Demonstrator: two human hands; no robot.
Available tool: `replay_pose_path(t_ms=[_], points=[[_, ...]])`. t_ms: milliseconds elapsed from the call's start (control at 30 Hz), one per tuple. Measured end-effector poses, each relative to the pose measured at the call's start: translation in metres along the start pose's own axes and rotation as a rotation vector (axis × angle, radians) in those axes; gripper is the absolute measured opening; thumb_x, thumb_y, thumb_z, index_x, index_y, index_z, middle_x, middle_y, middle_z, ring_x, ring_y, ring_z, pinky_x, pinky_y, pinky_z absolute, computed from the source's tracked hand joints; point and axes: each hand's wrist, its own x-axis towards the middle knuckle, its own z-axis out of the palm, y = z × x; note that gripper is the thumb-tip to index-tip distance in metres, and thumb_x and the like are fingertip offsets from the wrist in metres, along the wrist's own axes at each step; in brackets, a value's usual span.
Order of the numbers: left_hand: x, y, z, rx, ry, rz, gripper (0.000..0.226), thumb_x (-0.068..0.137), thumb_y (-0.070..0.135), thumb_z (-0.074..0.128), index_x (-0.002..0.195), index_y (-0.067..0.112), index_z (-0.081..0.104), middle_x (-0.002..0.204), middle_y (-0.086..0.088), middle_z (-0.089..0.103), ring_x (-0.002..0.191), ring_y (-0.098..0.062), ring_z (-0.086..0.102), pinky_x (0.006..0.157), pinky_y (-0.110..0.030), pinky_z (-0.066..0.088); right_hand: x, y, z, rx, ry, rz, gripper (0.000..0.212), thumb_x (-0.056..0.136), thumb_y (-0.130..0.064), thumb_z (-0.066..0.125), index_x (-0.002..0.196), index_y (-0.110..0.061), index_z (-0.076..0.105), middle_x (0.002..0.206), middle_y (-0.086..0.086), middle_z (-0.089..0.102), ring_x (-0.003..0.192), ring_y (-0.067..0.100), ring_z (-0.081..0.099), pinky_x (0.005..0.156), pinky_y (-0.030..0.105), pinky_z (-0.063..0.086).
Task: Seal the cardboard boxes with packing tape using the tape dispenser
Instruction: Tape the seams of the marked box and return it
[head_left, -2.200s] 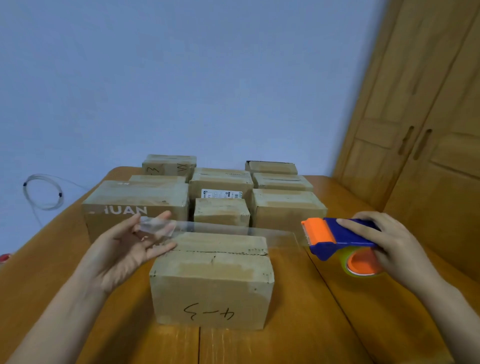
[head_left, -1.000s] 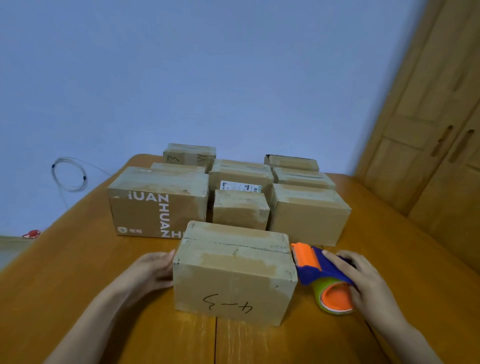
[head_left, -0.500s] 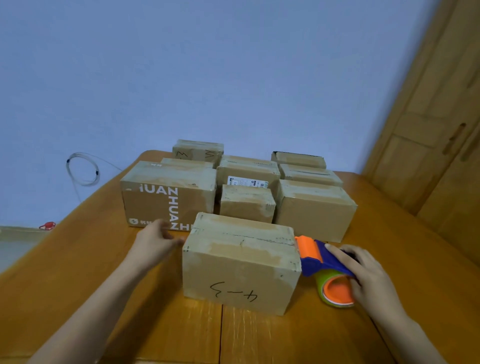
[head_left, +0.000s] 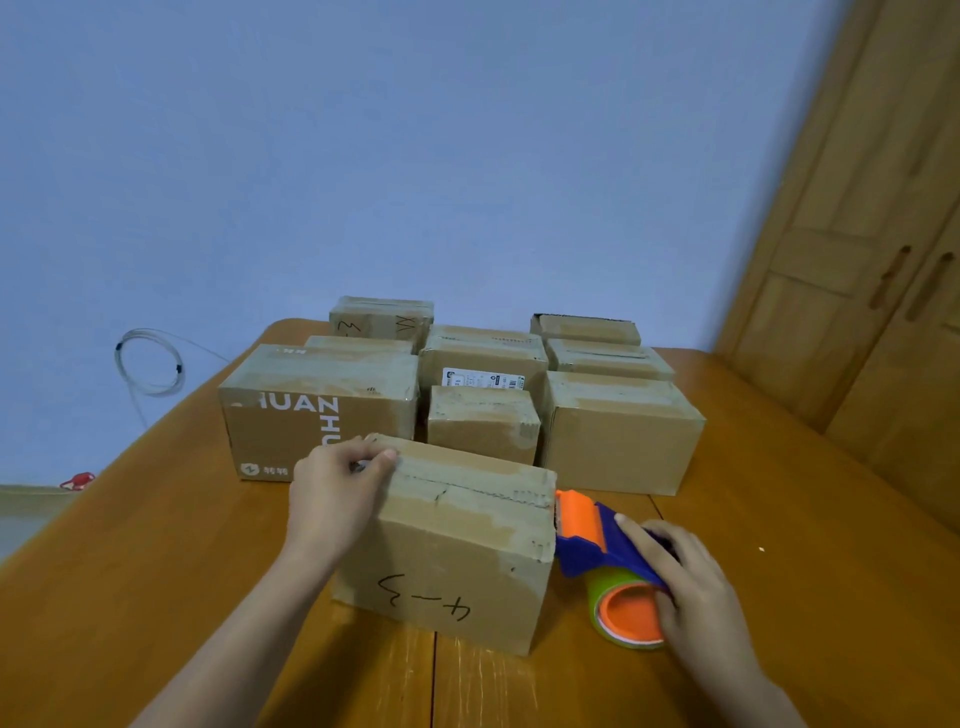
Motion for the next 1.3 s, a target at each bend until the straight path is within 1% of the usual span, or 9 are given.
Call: replay_pose_path(t_ms=[167,300,400,567,833,1000,1133,1200,1300], points=[[0.01,-0.004,0.001,0.193,0.006,0.07,0.028,0.095,0.03,0.055,0.104,0.011,0.074,0.123,-0.011,0.065,0.121,-0.025,0.056,0.093,-0.037,0.045,-0.002,-0.006,0.001,-0.014,0.01,-0.011,0.106,0.043,0.008,0.09,0.135,-0.02,0.044,0.114,-0.001,0.045,0.102,0.013,0.044,0.064,0.027,0.052],[0.007,0.019,0.006,0.484,-0.099,0.295,0.059,0.1,0.049,0.019,0.109,0.021,0.07,0.14,-0.002,0.052,0.143,-0.017,0.028,0.115,-0.054,-0.003,-0.002,-0.012,-0.003,-0.025,-0.02,0.002,0.113,0.043,-0.001,0.093,0.14,-0.024,0.038,0.115,0.001,0.045,0.103,0.013,0.043,0.063,0.025,0.053],[-0.001,0.049,0.021,0.428,-0.35,0.507,0.082,0.084,0.065,-0.007,0.141,0.031,0.041,0.154,0.01,0.024,0.142,-0.002,0.005,0.118,-0.042,-0.009,-0.005,-0.015,-0.003,0.018,-0.062,0.006,0.128,0.047,-0.003,0.092,0.149,-0.036,0.022,0.12,0.003,0.044,0.109,0.013,0.041,0.069,0.016,0.046],[-0.006,0.062,0.052,0.557,-0.901,0.663,0.105,0.058,0.095,0.004,0.15,0.044,-0.002,0.157,0.019,-0.011,0.144,-0.003,-0.017,0.116,-0.038,-0.014,-0.008,-0.018,0.0,0.052,-0.086,-0.014,0.133,0.05,0.002,0.09,0.15,-0.04,0.015,0.127,0.002,0.042,0.111,0.014,0.041,0.08,0.021,0.046],[-0.009,0.061,0.058,0.711,-0.904,0.685,0.103,0.057,0.077,0.009,0.151,0.039,-0.006,0.158,0.017,-0.014,0.145,-0.005,-0.014,0.119,-0.039,-0.009,-0.008,-0.023,-0.017,0.006,-0.246,0.023,0.141,0.04,-0.018,0.097,0.149,-0.043,0.011,0.123,-0.001,0.04,0.108,0.012,0.038,0.063,0.01,0.044],[-0.008,0.062,0.057,0.688,-0.916,0.664,0.101,0.057,0.076,0.01,0.151,0.04,-0.004,0.158,0.019,-0.013,0.145,-0.004,-0.014,0.117,-0.037,-0.01,-0.009,-0.024,-0.03,-0.12,-0.348,0.08,0.146,0.029,-0.041,0.096,0.149,-0.038,0.013,0.114,-0.003,0.047,0.087,0.019,0.063,0.051,0.009,0.045],[-0.008,0.062,0.056,0.668,-0.927,0.644,0.101,0.057,0.076,0.012,0.151,0.041,-0.002,0.158,0.02,-0.011,0.145,-0.003,-0.013,0.117,-0.035,-0.011,0.0,-0.02,-0.046,-0.203,-0.498,-0.023,0.107,0.078,-0.036,0.077,0.143,-0.051,-0.006,0.139,0.001,0.033,0.121,0.018,0.04,0.085,0.024,0.038],[-0.009,0.063,0.055,0.66,-0.93,0.637,0.101,0.056,0.076,0.012,0.151,0.042,-0.002,0.158,0.02,-0.01,0.145,-0.003,-0.013,0.116,-0.034,-0.011,0.002,-0.02,-0.055,-0.209,-0.555,-0.012,0.097,0.076,-0.037,0.078,0.147,-0.049,0.013,0.137,0.002,0.038,0.12,0.018,0.043,0.085,0.027,0.036],[-0.009,0.065,0.055,0.658,-0.922,0.637,0.102,0.055,0.076,0.012,0.151,0.042,-0.001,0.158,0.02,-0.009,0.145,-0.003,-0.012,0.117,-0.034,-0.01,0.002,-0.018,-0.054,-0.246,-0.584,0.011,0.108,0.032,-0.044,0.095,0.131,-0.038,0.053,0.101,-0.002,0.061,0.079,0.019,0.063,0.052,0.022,0.047]])
